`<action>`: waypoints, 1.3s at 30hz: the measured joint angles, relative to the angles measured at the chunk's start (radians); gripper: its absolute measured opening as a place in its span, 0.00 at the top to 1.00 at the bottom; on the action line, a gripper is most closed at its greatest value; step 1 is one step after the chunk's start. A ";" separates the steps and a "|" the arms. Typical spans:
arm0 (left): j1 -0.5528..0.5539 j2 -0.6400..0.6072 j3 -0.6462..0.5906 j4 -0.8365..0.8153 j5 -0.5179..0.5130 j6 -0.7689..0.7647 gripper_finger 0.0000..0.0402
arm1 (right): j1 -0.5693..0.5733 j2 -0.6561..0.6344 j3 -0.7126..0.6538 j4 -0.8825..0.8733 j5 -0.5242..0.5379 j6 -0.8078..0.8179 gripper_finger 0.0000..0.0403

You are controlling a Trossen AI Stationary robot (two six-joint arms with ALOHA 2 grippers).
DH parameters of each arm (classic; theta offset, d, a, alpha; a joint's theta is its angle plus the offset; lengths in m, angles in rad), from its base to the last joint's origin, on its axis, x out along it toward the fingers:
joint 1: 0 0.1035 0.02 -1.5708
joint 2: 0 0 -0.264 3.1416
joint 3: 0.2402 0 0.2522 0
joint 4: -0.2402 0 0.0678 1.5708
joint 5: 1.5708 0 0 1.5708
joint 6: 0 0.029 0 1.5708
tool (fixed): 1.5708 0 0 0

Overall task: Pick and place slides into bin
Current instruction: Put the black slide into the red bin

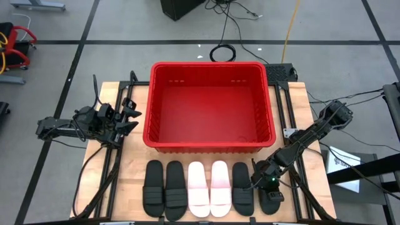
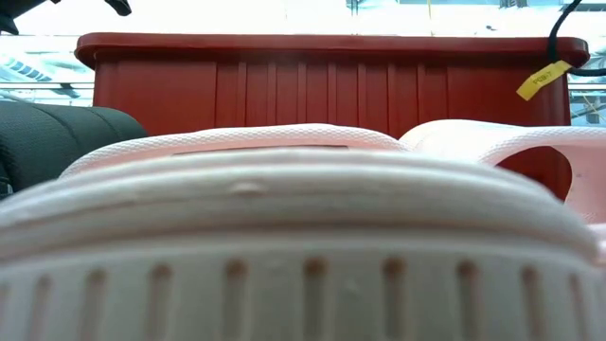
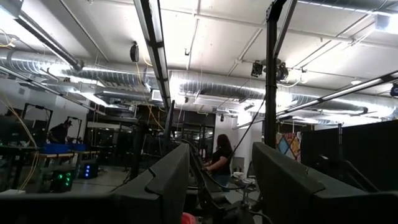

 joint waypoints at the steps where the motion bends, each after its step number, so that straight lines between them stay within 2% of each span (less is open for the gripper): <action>1: 0.000 0.000 0.000 0.000 -0.005 0.000 0.54 | -0.007 0.000 0.000 0.004 -0.011 -0.007 0.97; 6: 0.000 0.000 0.000 -0.013 -0.036 0.000 0.54 | -0.045 0.000 0.000 0.105 -0.090 -0.034 0.99; 19: 0.000 0.000 0.000 -0.021 -0.050 0.001 0.54 | -0.109 0.000 0.000 0.437 -0.315 0.044 0.99; 25: 0.000 0.000 0.000 -0.021 -0.050 0.001 0.54 | -0.151 0.000 0.000 0.636 -0.323 0.042 0.99; 33: 0.000 0.000 0.000 -0.021 -0.050 0.002 0.54 | -0.209 0.000 0.001 0.607 -0.319 -0.143 0.99; 39: 0.000 0.000 0.000 -0.021 -0.050 0.009 0.54 | -0.252 0.000 0.002 0.674 -0.295 -0.284 0.99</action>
